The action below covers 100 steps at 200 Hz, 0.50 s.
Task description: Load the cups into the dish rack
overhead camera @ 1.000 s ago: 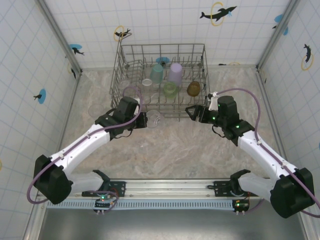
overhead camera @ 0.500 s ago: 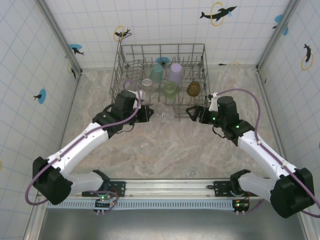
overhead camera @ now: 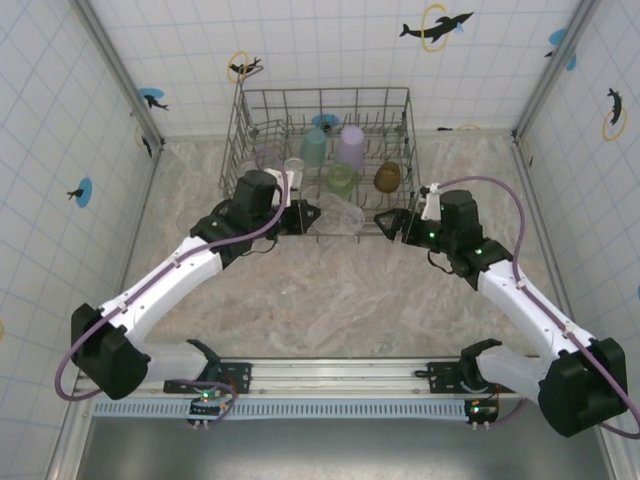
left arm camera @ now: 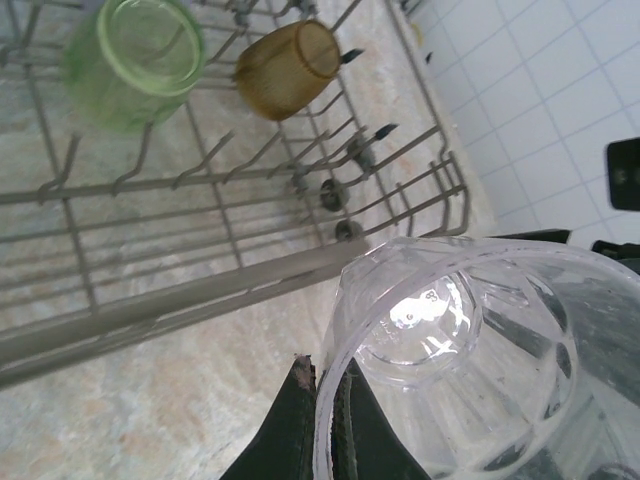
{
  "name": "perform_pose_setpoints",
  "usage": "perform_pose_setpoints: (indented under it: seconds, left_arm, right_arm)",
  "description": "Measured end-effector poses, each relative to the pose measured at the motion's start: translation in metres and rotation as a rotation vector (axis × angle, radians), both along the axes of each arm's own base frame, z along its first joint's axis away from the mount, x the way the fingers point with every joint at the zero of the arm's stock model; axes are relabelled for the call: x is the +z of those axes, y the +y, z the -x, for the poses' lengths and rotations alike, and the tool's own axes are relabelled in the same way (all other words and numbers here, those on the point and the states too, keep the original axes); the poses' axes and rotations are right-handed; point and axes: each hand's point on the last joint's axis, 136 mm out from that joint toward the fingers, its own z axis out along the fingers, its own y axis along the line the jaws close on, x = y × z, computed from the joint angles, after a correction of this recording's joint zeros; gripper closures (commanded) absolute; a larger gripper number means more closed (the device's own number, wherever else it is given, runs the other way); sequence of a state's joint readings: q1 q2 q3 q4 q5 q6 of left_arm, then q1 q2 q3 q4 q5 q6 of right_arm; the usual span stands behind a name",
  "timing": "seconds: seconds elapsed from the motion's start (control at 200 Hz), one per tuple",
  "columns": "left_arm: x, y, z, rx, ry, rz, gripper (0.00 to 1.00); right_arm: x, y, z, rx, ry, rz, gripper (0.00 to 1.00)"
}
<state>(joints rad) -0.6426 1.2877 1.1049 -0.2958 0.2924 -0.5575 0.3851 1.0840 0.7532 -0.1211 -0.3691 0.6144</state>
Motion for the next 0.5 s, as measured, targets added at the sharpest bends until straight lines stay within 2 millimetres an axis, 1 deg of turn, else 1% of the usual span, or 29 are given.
perform_pose_setpoints:
  seconds: [0.115, 0.29, 0.5]
  left_arm:
    - [0.016, -0.009, -0.013, 0.002, -0.056, 0.037, 1.0]
    - [0.035, -0.014, -0.036, 0.042, -0.153, 0.062, 1.0]
    - [0.053, -0.02, -0.057, 0.061, -0.285, 0.092, 1.0]
  right_arm:
    - [0.011, -0.001, -0.003, 0.0, 0.0, -0.041, 0.0]
    - [0.028, -0.001, -0.01, 0.002, -0.005, -0.113, 0.0]
    - [0.057, 0.006, -0.029, 0.01, -0.023, -0.242, 0.0]
